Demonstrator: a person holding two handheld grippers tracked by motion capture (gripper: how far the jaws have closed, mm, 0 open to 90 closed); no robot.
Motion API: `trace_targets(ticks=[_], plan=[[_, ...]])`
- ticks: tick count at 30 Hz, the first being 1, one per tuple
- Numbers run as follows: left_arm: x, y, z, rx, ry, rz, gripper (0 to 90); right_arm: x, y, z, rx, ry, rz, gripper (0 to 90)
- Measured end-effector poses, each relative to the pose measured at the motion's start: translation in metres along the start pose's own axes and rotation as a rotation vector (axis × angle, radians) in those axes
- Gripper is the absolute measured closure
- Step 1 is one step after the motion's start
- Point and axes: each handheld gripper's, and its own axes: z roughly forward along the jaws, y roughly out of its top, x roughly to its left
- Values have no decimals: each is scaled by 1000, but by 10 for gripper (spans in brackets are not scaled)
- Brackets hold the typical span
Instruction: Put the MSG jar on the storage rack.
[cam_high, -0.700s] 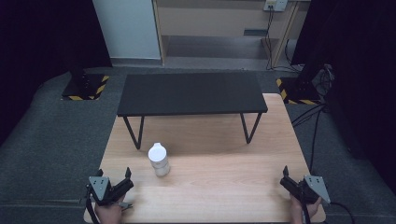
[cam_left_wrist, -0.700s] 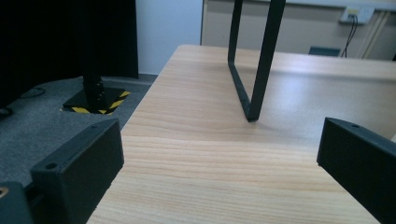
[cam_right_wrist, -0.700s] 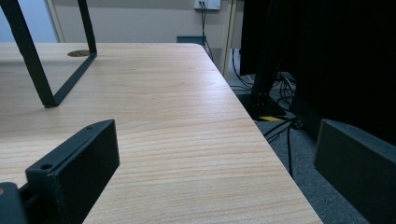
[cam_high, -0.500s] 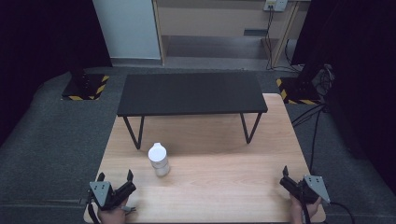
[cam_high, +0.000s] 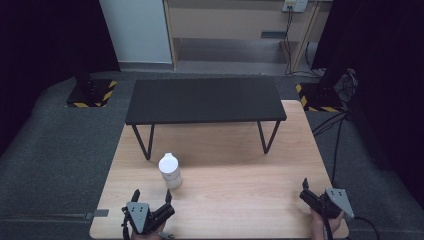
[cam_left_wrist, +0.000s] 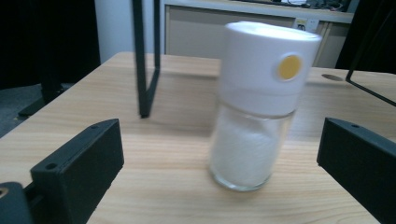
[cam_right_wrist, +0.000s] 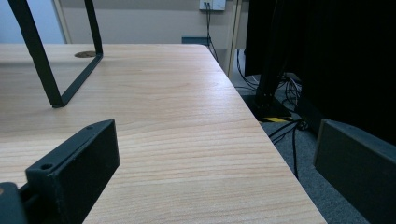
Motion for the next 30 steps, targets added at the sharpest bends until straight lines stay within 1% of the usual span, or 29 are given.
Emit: trace_targets(ticks=[3,7,10,12,16,17,18,19,20,21,22,23,24,25,29,30], plan=[[-9,4,9,3,-3,7,0,0,0,0,-2,0,5,5],[-16,10,23,9,-3,-4,0,0,0,0,-1,2,1,5],[-23,15,35,12,-5,6,0,0,0,0,0,3,-1,5],[-28,16,42,6,2,12,10,0,0,0,1,2,-2,5],[-44,21,54,5,54,20,55,0,1,1,4,1,-4,5],[-49,23,58,11,76,20,63,0,1,1,5,1,-4,5],[-49,23,58,11,76,20,75,0,1,1,5,1,-4,5],[-53,25,62,15,92,8,78,0,1,1,6,1,-5,5],[-53,25,62,15,92,8,88,0,1,1,6,1,-6,5],[-59,27,67,20,122,6,103,0,1,1,7,1,-6,5],[-59,27,67,20,122,6,118,0,1,1,7,1,-6,5],[-65,28,70,22,150,7,138,0,1,1,8,1,-7,5],[-67,29,71,24,163,9,163,0,1,1,8,2,-8,5],[-68,29,71,20,164,6,182,0,1,1,8,2,-10,5],[-74,29,71,19,185,19,288,0,1,1,10,4,-13,5],[-75,29,71,17,188,22,290,0,1,1,9,4,-13,5]])
